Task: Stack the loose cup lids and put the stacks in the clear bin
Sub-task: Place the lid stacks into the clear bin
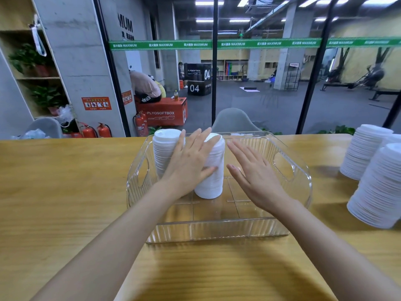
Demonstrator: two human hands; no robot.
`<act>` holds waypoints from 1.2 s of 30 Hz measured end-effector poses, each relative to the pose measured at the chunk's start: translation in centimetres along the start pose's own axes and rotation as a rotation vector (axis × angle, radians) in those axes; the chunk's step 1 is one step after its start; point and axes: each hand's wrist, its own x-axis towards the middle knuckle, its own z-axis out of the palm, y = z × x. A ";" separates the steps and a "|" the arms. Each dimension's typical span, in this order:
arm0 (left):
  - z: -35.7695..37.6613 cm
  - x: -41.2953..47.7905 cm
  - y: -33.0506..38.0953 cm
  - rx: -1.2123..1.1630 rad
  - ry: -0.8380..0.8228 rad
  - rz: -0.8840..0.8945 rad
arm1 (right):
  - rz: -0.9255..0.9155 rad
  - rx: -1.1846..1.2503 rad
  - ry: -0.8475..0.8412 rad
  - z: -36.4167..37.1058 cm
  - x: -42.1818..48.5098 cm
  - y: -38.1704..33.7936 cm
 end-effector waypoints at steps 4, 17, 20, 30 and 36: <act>0.7 -0.2 0.3 0.138 -0.063 0.046 | -0.050 -0.121 0.008 -0.6 -2.9 0.1; 1.0 -0.3 0.1 0.384 -0.142 0.015 | -0.112 -0.131 -0.061 -0.3 -5.1 -1.3; 0.4 -0.3 1.0 0.380 -0.168 0.018 | -0.136 -0.154 0.049 -0.7 -5.9 -1.1; -1.7 0.9 9.3 0.186 0.107 0.083 | -0.117 -0.249 0.186 -7.1 -11.3 0.6; -2.3 3.0 16.3 0.039 0.111 0.107 | 0.017 -0.242 0.257 -10.7 -15.9 4.4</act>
